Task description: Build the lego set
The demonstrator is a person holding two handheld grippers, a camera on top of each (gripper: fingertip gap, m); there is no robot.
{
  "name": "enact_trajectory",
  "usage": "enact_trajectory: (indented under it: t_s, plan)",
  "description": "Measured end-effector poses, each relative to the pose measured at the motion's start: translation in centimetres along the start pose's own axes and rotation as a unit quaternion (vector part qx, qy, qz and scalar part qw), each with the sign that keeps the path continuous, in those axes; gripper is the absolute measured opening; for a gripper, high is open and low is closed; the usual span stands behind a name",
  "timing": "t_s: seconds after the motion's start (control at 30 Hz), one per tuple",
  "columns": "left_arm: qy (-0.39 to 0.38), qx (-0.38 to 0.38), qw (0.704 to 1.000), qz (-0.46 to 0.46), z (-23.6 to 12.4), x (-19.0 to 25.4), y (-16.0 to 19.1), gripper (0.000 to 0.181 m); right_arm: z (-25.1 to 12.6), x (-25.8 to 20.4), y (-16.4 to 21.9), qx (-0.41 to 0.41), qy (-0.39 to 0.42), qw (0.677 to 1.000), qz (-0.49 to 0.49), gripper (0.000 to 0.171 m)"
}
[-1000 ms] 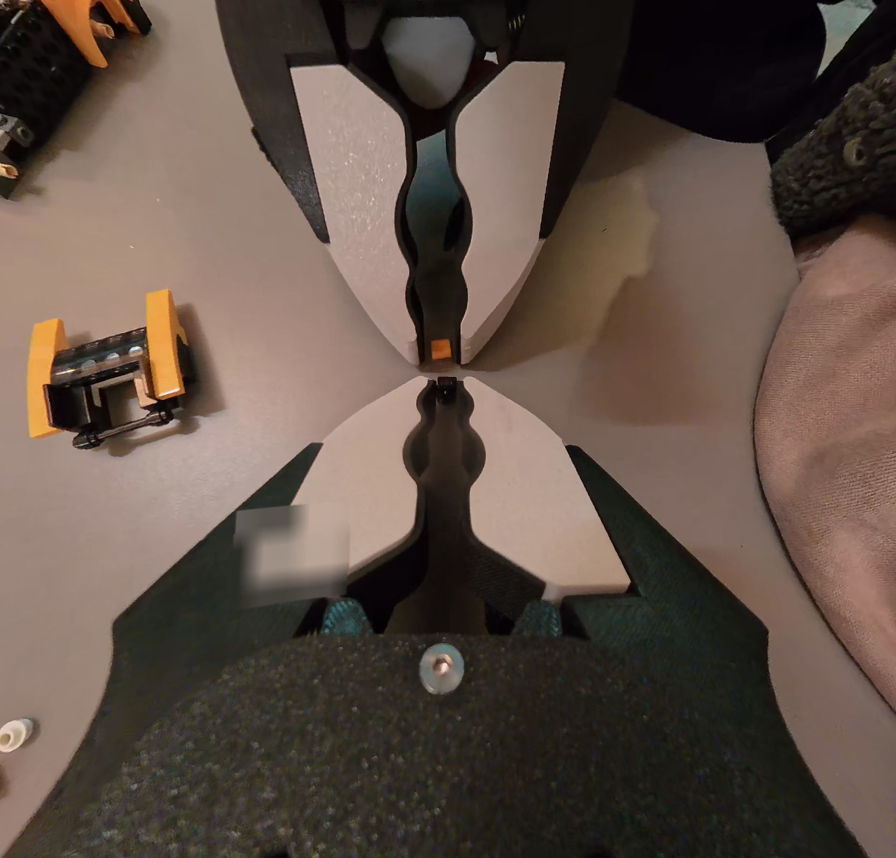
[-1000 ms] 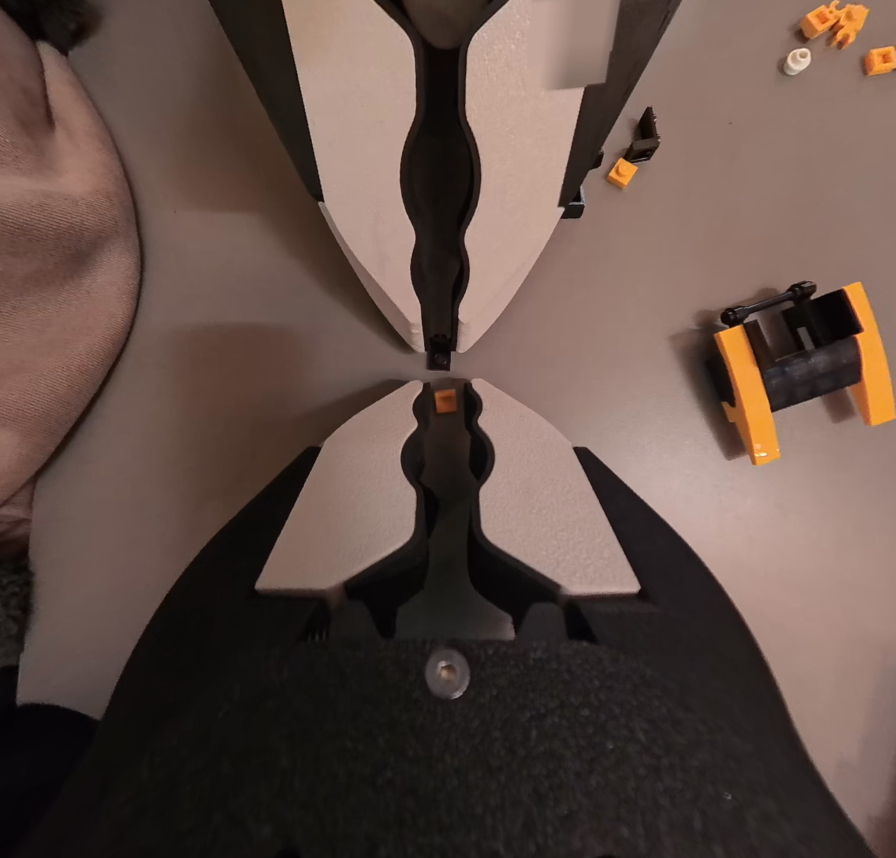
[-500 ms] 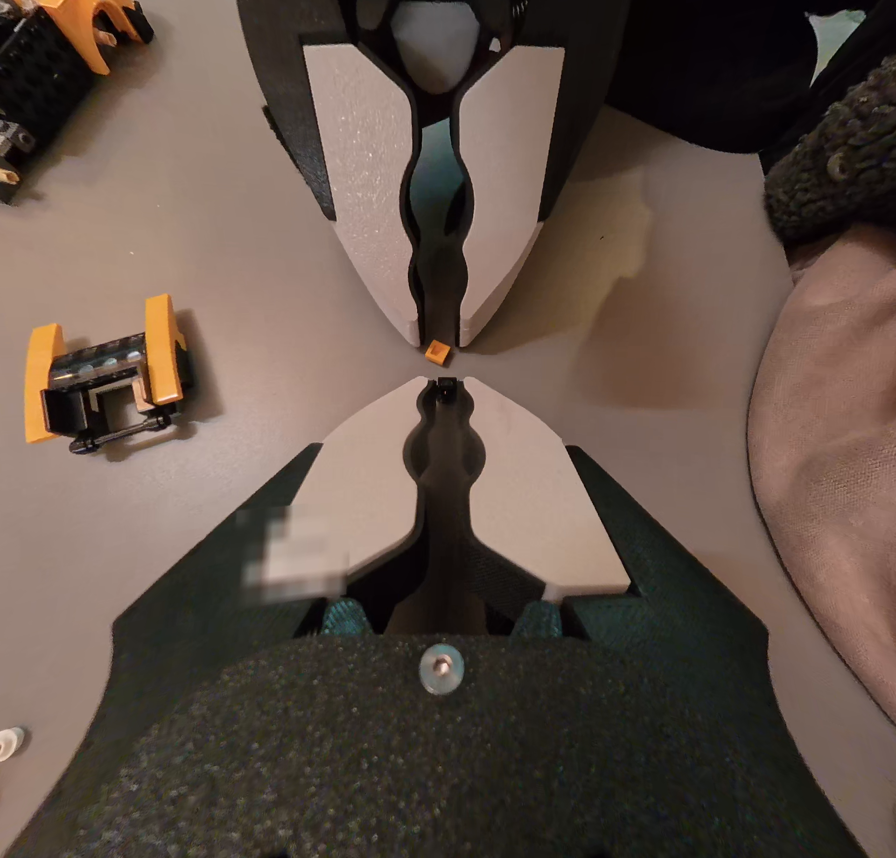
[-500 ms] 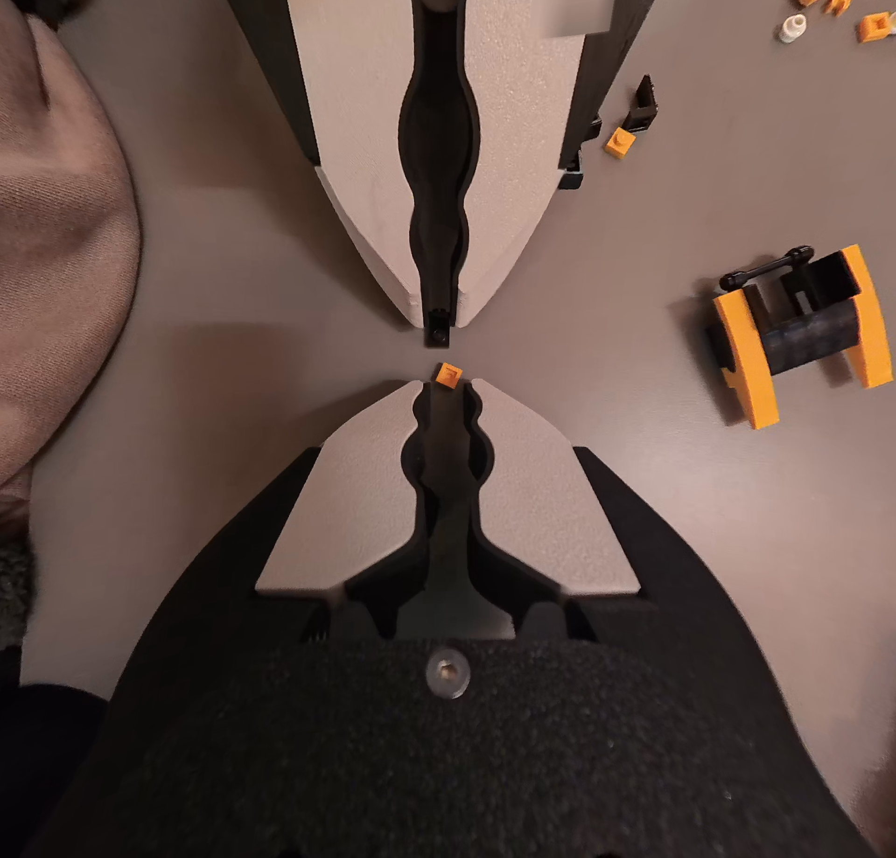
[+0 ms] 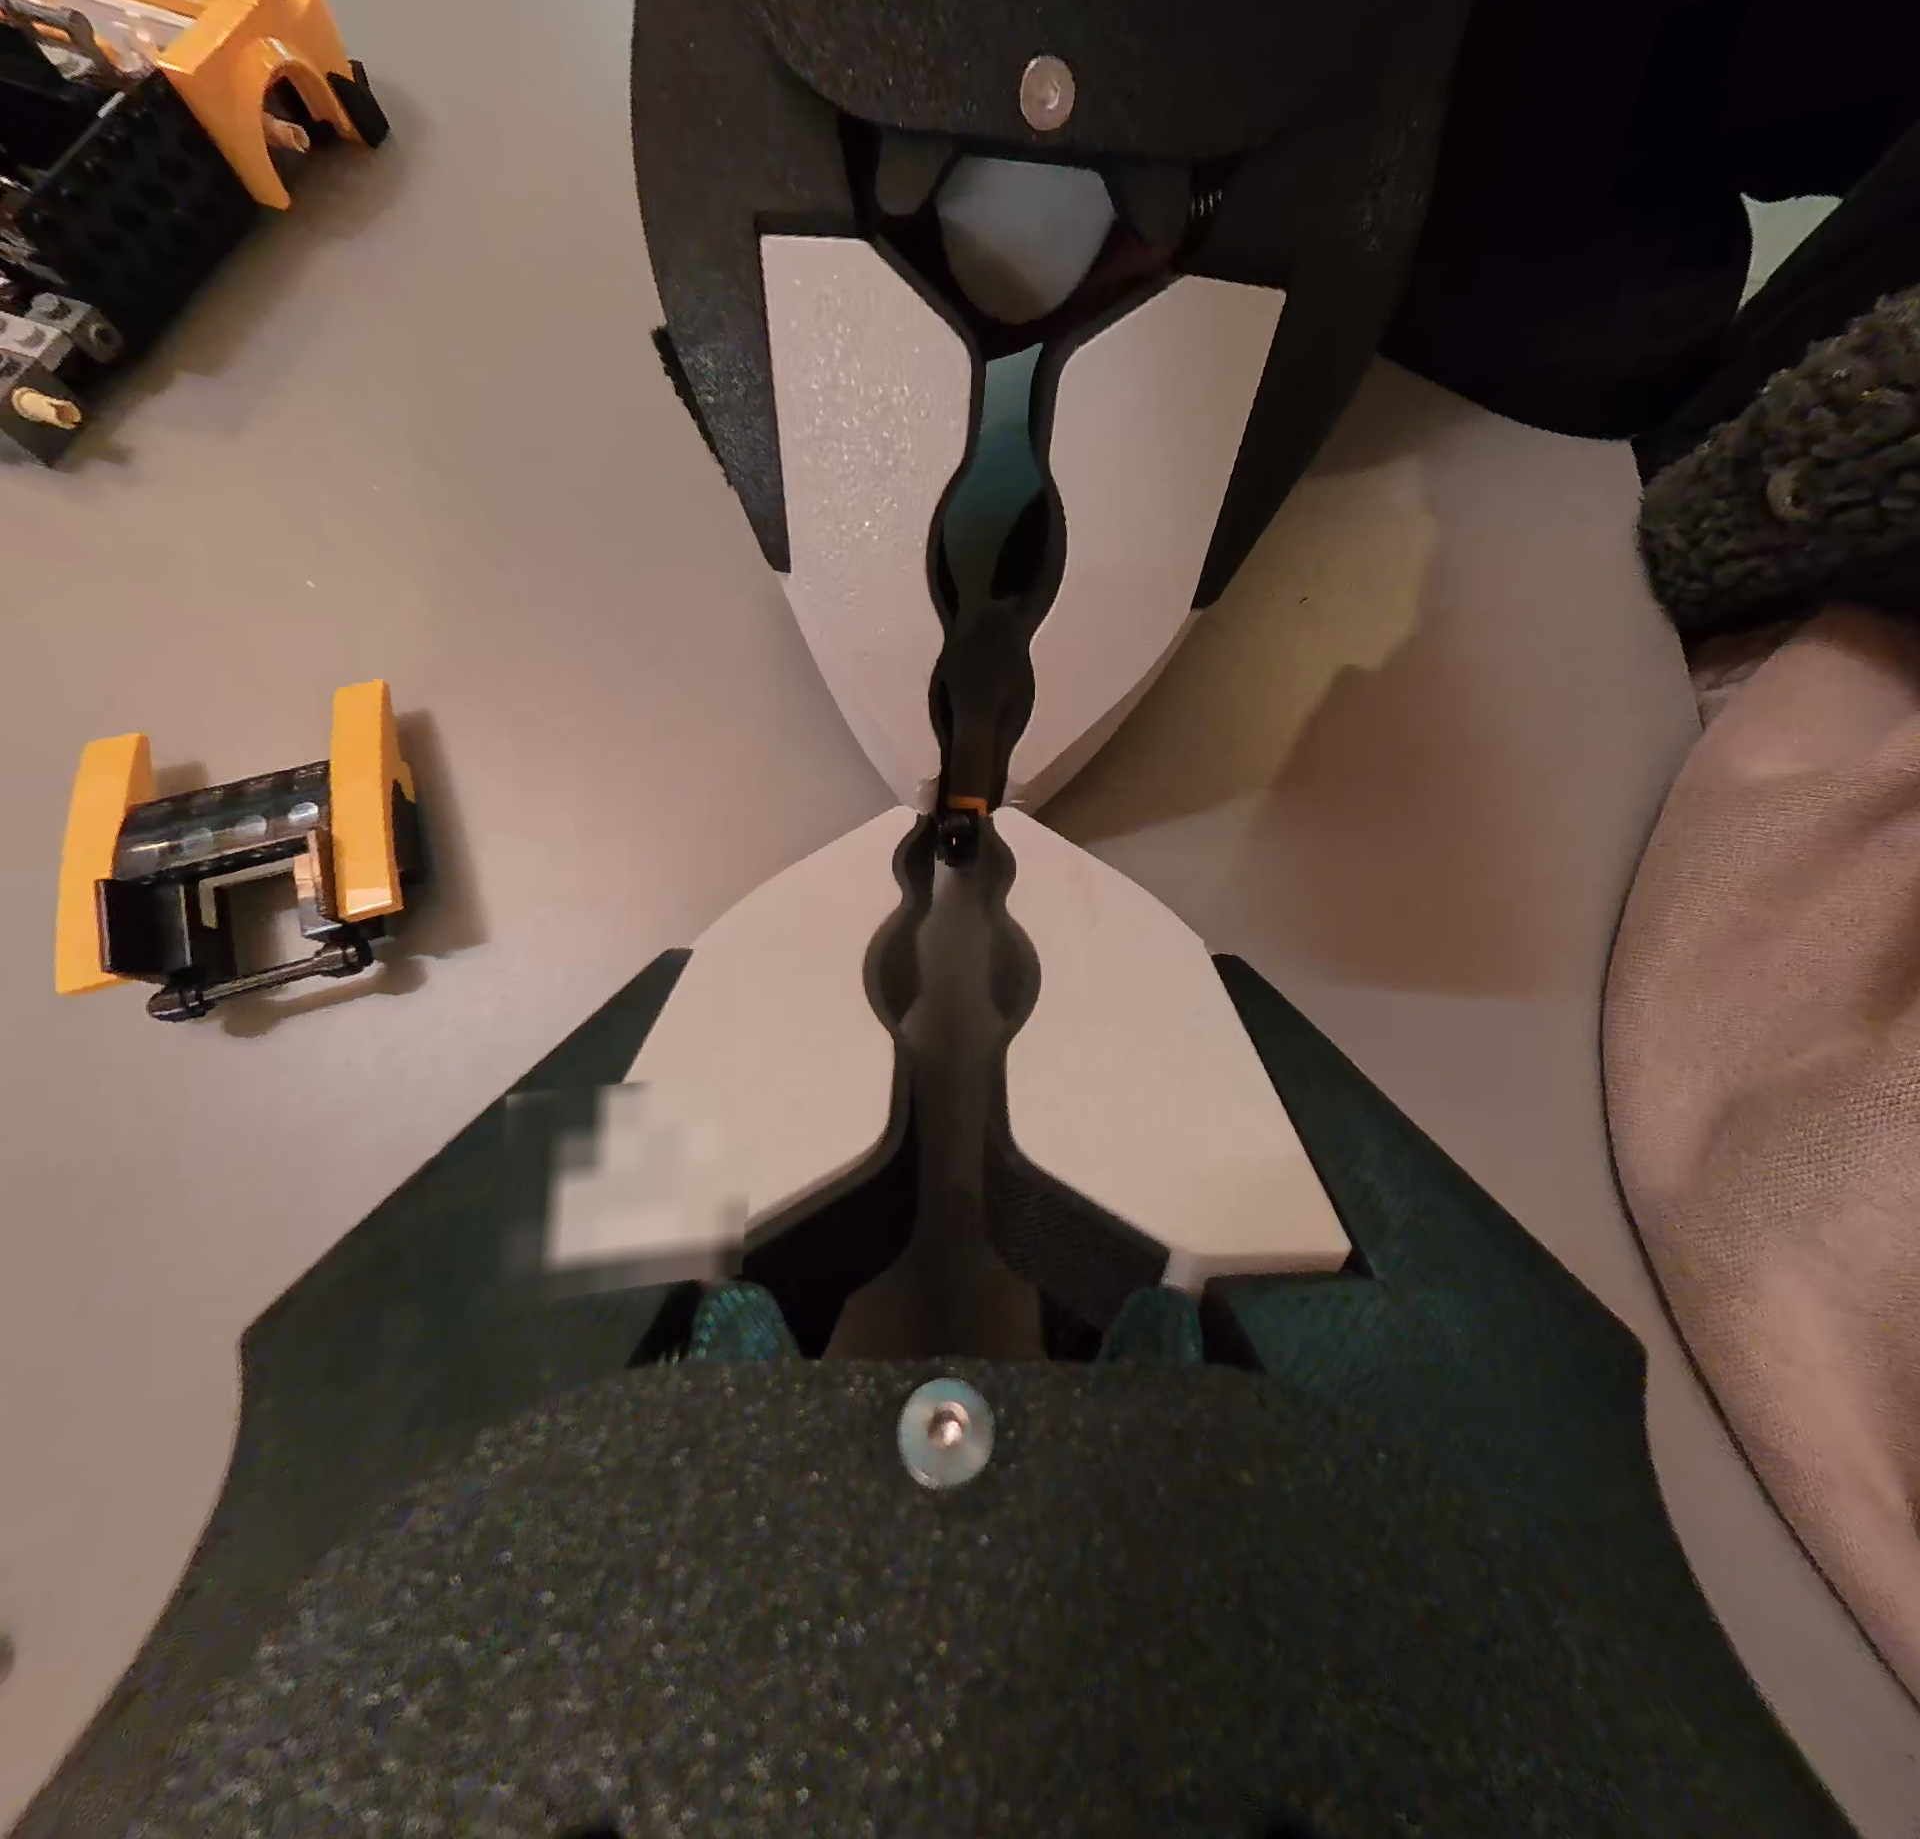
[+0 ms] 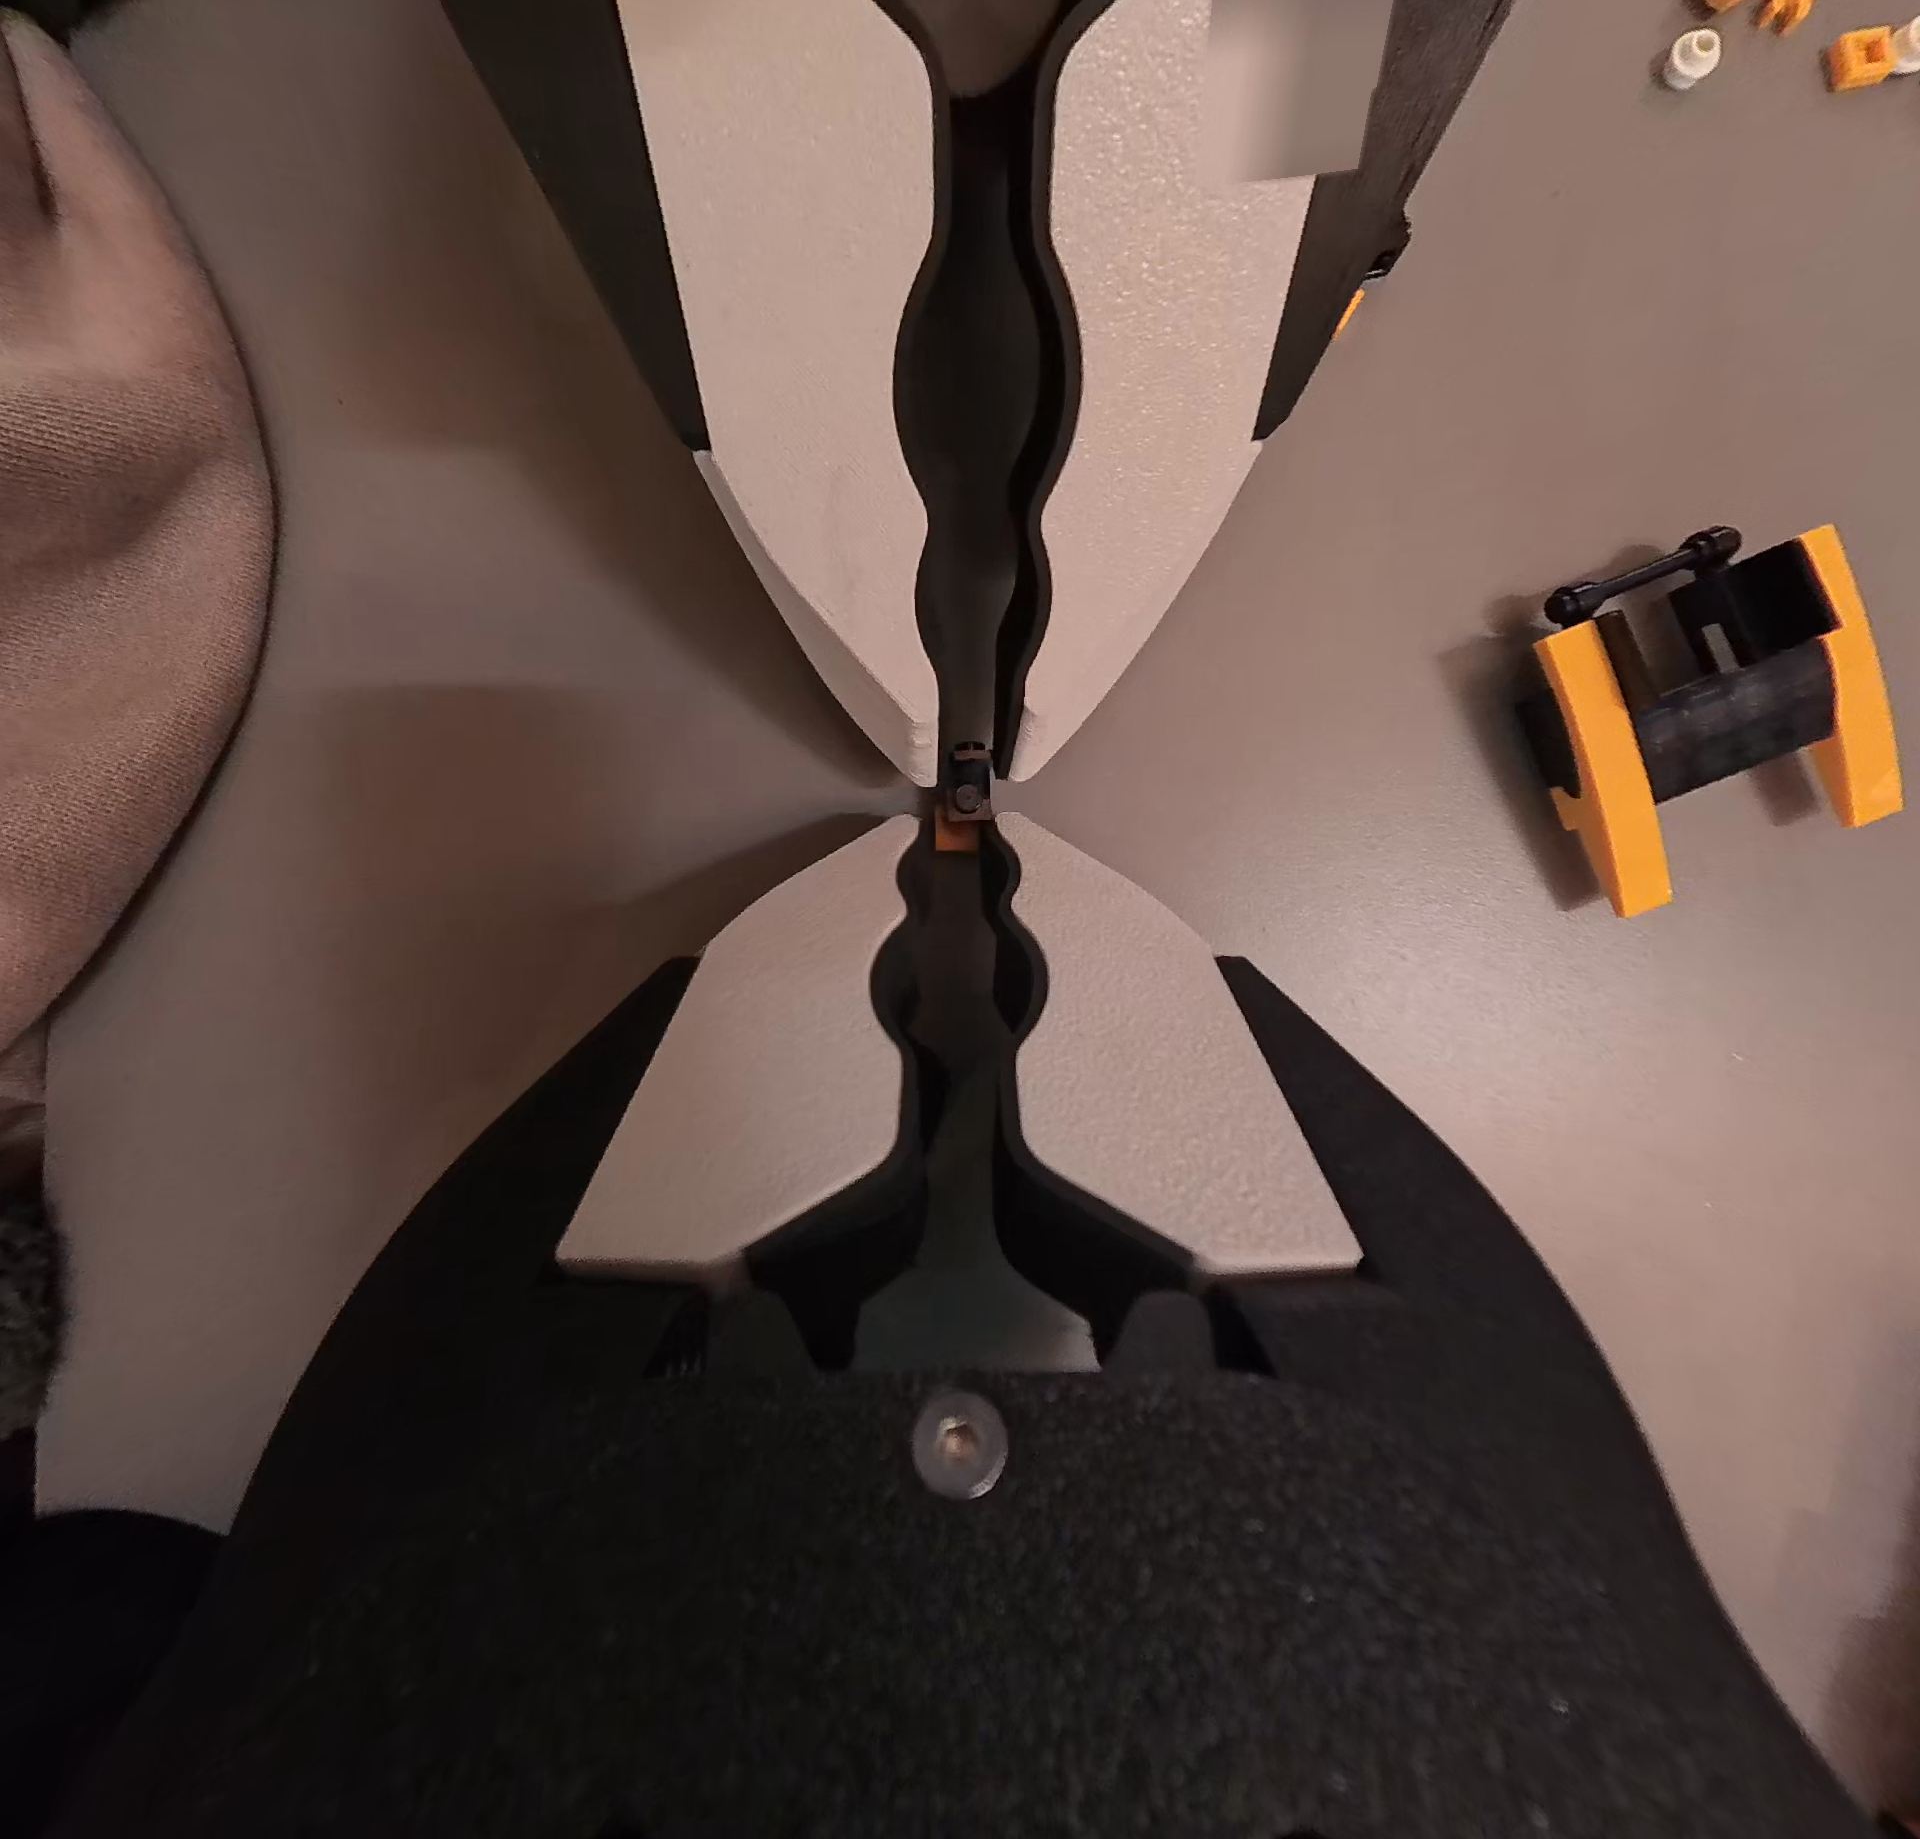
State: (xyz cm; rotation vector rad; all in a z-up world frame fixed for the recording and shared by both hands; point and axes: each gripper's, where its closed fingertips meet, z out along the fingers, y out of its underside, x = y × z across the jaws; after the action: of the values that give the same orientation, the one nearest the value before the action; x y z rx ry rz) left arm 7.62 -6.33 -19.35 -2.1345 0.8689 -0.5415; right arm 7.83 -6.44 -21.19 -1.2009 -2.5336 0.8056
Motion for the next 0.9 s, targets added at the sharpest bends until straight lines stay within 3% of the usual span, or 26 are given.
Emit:
enact_trajectory:
  t_s: [0.9]
  plan:
    - [-0.006, -0.028, 1.000, 0.007, 0.15, 0.13, 0.90, 0.008, 0.03, 0.16, -0.92, 0.011, 0.015, 1.000, -0.001, 0.011]
